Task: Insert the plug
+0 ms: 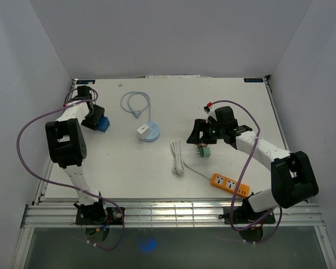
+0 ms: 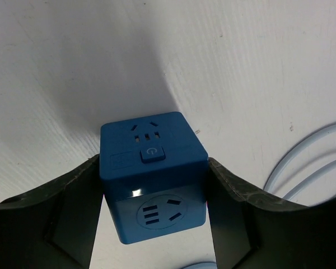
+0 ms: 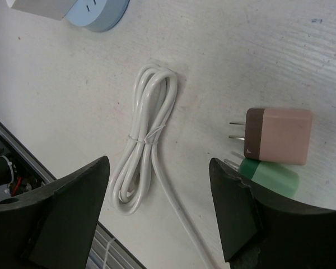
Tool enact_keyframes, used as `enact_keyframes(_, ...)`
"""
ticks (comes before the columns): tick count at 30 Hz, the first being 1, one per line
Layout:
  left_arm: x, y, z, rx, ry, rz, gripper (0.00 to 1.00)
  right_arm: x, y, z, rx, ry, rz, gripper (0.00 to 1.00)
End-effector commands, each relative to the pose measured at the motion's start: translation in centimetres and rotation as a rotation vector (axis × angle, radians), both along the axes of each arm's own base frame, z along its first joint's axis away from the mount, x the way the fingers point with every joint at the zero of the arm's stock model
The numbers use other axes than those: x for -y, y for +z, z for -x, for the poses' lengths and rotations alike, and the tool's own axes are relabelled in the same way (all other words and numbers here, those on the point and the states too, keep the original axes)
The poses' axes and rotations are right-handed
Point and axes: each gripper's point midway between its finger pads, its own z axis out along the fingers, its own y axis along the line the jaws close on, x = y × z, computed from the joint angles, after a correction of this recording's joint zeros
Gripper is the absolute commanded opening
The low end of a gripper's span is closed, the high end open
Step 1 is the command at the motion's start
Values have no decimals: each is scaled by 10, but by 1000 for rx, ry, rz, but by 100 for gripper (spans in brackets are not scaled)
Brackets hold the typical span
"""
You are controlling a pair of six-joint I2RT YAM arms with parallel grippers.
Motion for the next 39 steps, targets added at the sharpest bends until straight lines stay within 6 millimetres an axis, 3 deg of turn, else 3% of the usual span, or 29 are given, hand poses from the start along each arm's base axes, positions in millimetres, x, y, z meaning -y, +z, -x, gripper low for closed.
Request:
enact_keyframes(1, 1, 47, 2, 95, 5, -72, 47, 14, -9, 17, -34, -2, 54, 77)
enact_keyframes(5, 14, 68, 11, 141, -23, -100, 46, 25, -16, 39, -72, 2, 83, 77)
enact_keyframes(10, 31, 92, 29, 196, -81, -119, 45, 17, -9, 47, -35, 22, 104, 78)
enact_keyframes(11, 33, 107, 34, 234, -86, -125, 45, 15, -10, 45, -30, 14, 119, 79)
enact_keyframes(16, 38, 141, 59, 327, -112, -150, 45, -21, -13, 54, -31, 86, 149, 82)
enact_keyframes(17, 39, 157, 66, 373, -124, -153, 45, -28, -16, 58, -27, 102, 163, 82)
enact_keyframes(20, 40, 169, 78, 413, -140, -164, 45, -44, -28, 58, -41, 120, 190, 82)
enact_keyframes(25, 38, 207, 96, 517, -154, -203, 45, -62, -48, 54, -56, 137, 229, 82)
enact_keyframes(30, 38, 230, 106, 568, -164, -218, 44, -83, -57, 54, -50, 180, 258, 63)
enact_keyframes(32, 37, 237, 109, 584, -167, -233, 44, -95, -60, 59, -52, 214, 255, 51)
enact_keyframes(35, 33, 246, 114, 598, -158, -259, 44, -131, -53, 75, -18, 294, 226, 35)
enact_keyframes(36, 32, 252, 116, 607, -154, -266, 44, -148, -39, 71, 19, 306, 190, 33)
enact_keyframes(39, 30, 259, 117, 615, -167, -293, 44, -187, -31, 78, 56, 367, 138, 31)
